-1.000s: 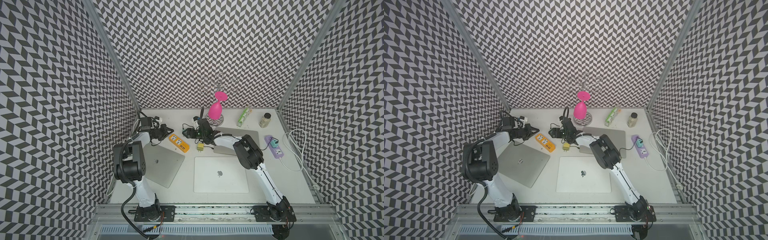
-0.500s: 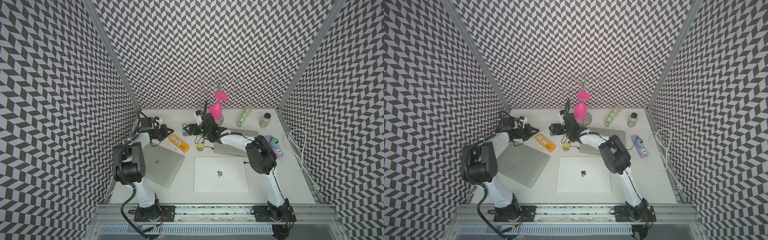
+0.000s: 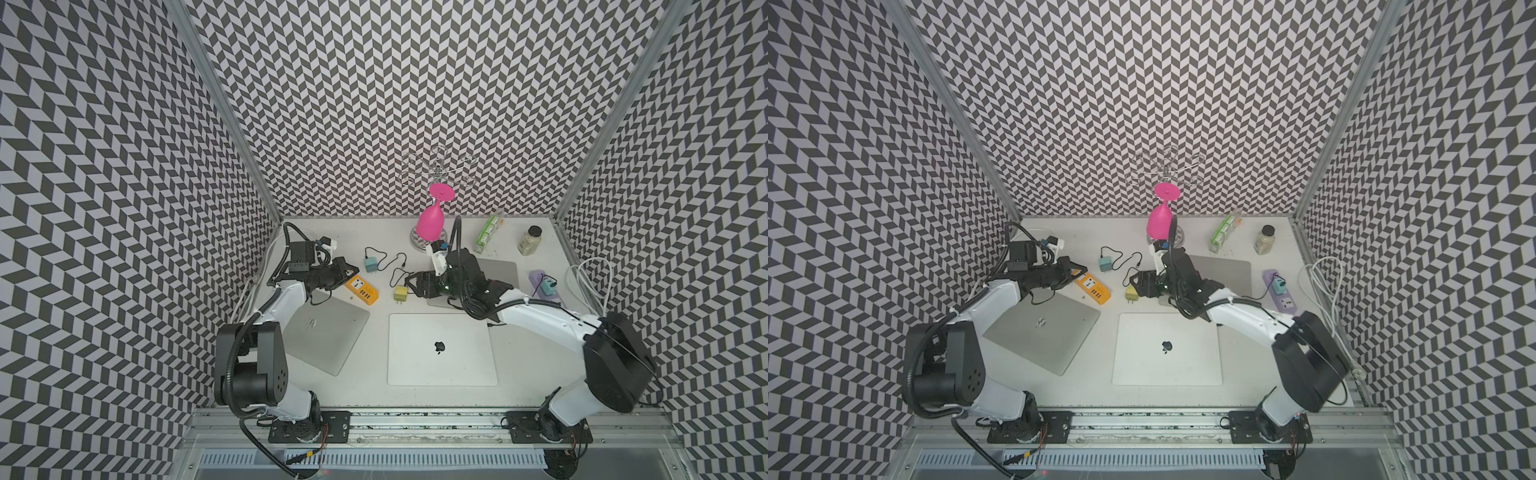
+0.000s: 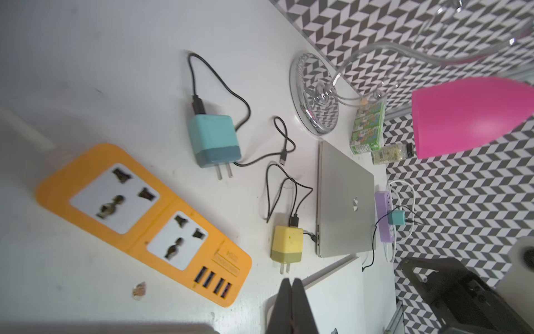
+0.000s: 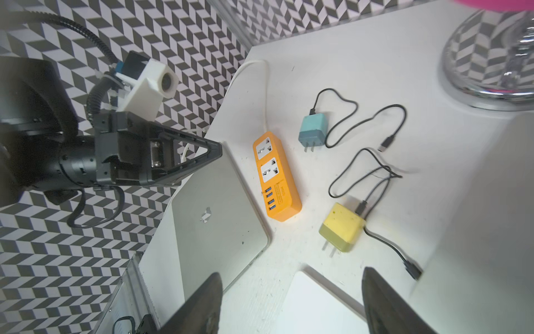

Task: Unplug the laptop charger
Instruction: Remove the charging cable from the laptop.

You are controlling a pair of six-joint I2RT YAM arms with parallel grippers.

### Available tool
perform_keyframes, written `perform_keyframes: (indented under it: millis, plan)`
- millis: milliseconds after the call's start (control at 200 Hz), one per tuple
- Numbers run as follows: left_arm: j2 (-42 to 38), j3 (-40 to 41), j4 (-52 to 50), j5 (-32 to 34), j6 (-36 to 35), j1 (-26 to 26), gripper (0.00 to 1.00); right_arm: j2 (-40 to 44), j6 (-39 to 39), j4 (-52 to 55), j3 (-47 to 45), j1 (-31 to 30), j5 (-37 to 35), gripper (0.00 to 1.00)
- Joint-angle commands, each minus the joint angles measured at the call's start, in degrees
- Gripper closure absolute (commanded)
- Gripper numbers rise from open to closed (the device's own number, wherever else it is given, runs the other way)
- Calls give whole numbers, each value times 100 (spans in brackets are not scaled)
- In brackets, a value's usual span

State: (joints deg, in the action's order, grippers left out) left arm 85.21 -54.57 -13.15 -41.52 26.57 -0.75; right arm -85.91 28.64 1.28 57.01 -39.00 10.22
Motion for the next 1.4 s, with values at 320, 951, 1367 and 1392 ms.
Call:
perform_keyframes:
  millis: [320, 951, 1367, 1392]
  plan:
    - [-977, 1024, 622, 1029, 852, -2227, 100, 2603, 1766, 2015, -1394, 1252, -528, 25]
    - [293, 845, 1888, 1780, 1482, -4534, 100, 2069, 6267, 4057, -1110, 2276, -325, 30]
    - [1538, -149, 1776, 2341, 622, -5312, 100, 1144, 5546, 3660, -1279, 3030, 336, 39]
    - [1631, -234, 1738, 2341, 587, -5312, 100, 1094, 5513, 3628, -1289, 3030, 369, 39]
